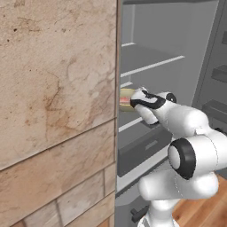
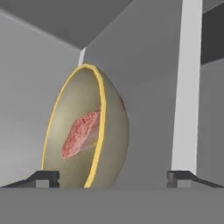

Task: Place one of the steaks on the plate and the other in the bowl. Then place the bowl in the fridge.

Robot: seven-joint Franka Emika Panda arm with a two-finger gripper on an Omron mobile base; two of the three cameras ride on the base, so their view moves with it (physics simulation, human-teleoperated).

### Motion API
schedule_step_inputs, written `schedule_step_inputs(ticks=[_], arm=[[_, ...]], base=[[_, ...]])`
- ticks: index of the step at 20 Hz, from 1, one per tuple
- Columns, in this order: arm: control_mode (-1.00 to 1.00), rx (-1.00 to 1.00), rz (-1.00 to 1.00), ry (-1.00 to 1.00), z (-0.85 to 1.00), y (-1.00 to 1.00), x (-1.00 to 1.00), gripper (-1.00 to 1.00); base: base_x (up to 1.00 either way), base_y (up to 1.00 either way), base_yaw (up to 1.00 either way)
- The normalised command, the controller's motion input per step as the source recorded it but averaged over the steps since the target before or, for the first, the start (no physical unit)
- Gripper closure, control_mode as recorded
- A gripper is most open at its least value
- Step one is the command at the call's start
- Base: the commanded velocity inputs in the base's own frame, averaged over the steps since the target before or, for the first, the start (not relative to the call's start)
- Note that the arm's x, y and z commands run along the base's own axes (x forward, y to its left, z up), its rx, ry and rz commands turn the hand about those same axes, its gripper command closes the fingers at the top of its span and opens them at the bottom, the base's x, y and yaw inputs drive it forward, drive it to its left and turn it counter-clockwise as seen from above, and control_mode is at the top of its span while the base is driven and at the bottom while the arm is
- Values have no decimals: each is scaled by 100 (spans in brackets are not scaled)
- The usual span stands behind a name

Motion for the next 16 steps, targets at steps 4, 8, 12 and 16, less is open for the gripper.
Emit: schedule_step_inputs(ticks=[4,8,12,16], arm=[[-100,6,0,-33,37,-19,-95,-100],[-100,15,-2,-9,82,-35,-100,-100],[-100,13,-1,7,94,-15,-100,-100],[-100,6,-1,11,100,-8,-100,-100]], base=[[0,0,0],[0,0,0],[0,0,0],[0,0,0]])
